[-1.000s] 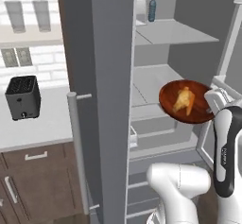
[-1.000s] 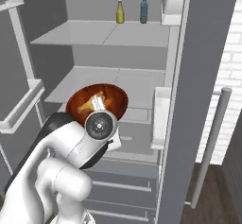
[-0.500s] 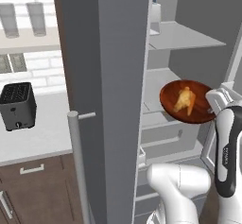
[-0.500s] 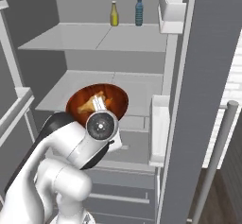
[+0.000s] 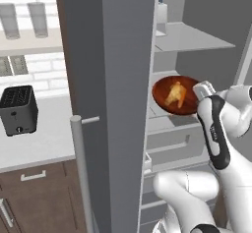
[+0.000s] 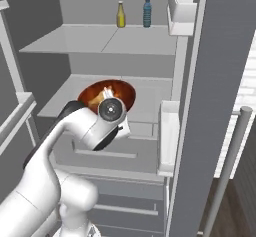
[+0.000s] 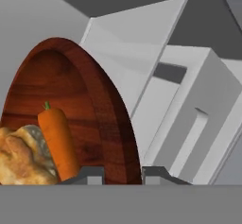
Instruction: Pick the chicken drumstick and carrot from their plates and place them in the bowl. Then put the bowl in the fridge.
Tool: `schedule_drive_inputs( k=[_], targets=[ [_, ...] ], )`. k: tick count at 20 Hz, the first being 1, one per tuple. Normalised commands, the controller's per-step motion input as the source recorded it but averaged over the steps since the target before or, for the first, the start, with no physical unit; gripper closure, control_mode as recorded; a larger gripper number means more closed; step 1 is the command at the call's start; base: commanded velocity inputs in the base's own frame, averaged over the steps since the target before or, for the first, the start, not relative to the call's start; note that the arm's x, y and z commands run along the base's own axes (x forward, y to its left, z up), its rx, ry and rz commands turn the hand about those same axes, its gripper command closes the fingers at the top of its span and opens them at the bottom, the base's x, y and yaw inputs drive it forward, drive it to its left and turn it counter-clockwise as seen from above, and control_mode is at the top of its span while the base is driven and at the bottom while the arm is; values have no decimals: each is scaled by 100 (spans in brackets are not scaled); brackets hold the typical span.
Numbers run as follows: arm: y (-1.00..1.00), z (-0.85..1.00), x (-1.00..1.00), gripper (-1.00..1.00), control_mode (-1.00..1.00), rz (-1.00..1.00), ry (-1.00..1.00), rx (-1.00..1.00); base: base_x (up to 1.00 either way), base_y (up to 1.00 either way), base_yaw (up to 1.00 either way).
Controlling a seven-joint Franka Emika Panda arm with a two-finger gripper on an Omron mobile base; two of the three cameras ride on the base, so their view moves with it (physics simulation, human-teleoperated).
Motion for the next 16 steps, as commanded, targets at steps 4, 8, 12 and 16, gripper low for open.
schedule_drive_inputs(
  k=[4, 8, 12, 16],
  targets=[
    [20, 0, 99, 100, -100, 0, 5, 0, 0, 0, 0],
    [5, -15, 90, 100, -100, 0, 9, 0, 0, 0, 0],
    [0, -48, 75, 100, -100, 0, 3, 0, 0, 0, 0],
    [0, -35, 59, 100, -100, 0, 7, 0, 0, 0, 0]
  ],
)
